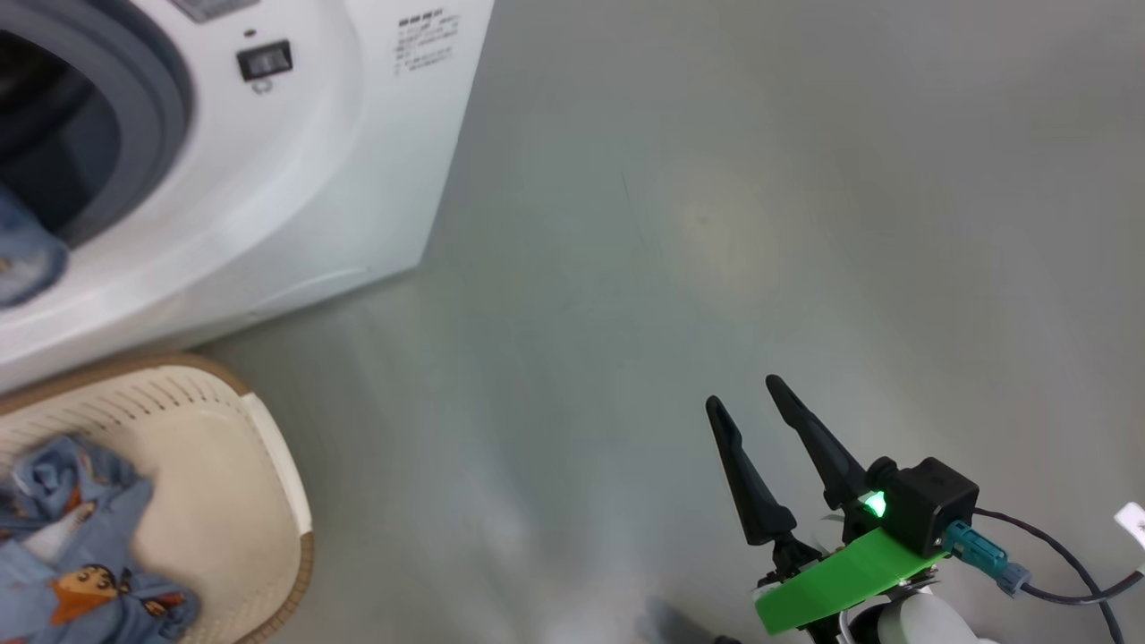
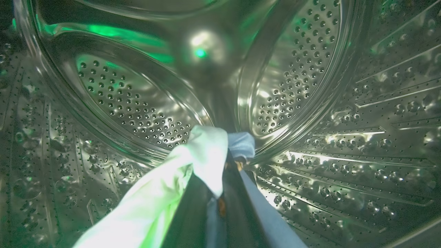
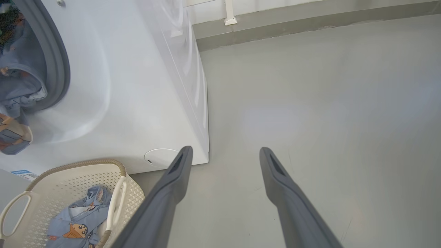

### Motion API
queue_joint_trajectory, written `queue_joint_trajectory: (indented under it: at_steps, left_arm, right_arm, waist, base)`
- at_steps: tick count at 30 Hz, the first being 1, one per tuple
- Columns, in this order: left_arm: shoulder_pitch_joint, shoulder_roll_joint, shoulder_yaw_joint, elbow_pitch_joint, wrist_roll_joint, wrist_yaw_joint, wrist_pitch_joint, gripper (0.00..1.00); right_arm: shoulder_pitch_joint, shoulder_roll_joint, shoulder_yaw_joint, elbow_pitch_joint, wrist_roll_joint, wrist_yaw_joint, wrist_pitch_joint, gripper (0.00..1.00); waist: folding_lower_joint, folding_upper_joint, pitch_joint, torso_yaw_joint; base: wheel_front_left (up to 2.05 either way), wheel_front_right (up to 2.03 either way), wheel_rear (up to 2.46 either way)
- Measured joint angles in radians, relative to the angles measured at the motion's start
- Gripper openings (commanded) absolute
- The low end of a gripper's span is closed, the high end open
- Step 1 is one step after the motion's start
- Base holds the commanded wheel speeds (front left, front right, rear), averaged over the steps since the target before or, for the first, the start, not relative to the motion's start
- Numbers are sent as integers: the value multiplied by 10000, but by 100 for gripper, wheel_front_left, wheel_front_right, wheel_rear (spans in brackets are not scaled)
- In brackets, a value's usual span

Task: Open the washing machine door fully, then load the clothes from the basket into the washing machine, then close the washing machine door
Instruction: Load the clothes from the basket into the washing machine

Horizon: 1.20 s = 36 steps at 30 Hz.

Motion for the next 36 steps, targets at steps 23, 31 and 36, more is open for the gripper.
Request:
queue_joint_trajectory:
  at_steps: [23,31,36]
  left_arm:
    - [-2570,514,-407,-807,604,188,-94,0]
    - [-2504,330,-690,696,874,261,-94,0]
    - [-2552,104,-988,1733,1014,272,-67,0]
  right_arm:
    - [-51,35,17,-226,100,0,0,100]
    - [-178,36,17,-198,113,0,-2,100]
    - [-177,36,8,-138,113,0,-2,100]
  waist:
    - [0,0,1613,-200]
    - [-1,-1,1508,-108]
    - [0,-1,1367,5]
  base:
    - [0,0,0]
    - [0,0,0]
    - [0,0,0]
